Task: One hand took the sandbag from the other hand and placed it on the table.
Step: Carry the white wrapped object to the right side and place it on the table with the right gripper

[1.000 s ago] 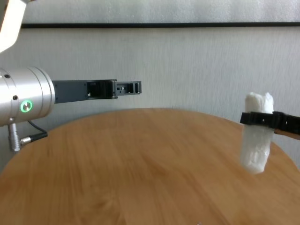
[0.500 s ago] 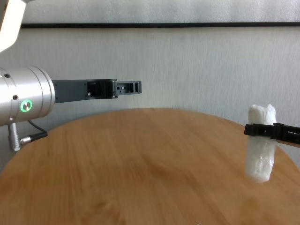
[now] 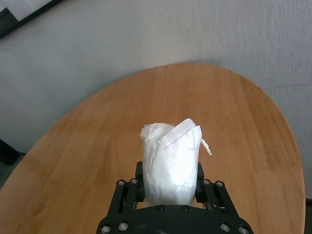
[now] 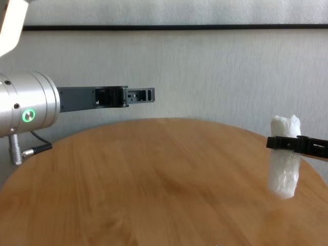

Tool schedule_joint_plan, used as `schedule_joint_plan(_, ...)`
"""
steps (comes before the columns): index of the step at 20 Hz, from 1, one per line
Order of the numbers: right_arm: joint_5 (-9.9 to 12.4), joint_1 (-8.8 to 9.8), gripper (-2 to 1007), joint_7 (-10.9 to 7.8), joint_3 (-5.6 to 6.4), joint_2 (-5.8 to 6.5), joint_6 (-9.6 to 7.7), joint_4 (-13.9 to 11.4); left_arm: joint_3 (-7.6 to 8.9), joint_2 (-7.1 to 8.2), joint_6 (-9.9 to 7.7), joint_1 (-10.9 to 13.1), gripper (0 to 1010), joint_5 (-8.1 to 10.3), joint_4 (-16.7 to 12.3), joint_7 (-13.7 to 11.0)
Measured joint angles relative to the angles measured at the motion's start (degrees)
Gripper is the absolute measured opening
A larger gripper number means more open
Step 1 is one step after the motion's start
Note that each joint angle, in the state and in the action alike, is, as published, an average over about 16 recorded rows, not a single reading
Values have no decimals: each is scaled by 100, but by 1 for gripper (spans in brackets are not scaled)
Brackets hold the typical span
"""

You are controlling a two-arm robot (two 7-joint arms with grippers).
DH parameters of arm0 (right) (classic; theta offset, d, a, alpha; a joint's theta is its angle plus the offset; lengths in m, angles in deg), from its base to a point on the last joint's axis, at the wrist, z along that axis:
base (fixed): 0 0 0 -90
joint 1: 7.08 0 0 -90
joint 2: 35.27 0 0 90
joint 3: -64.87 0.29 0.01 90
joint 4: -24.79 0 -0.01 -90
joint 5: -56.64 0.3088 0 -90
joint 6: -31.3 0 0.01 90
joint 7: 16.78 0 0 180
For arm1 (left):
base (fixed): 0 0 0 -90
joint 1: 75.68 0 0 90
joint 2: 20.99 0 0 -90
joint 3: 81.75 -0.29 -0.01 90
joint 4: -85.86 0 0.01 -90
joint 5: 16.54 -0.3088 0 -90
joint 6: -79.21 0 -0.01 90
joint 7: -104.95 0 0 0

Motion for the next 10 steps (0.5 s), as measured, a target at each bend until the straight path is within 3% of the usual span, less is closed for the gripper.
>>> schedule_joint_plan(10, -16, -17, 621, -8, 6, -18, 14, 35, 0, 1, 3, 0, 1000, 1, -1, 0)
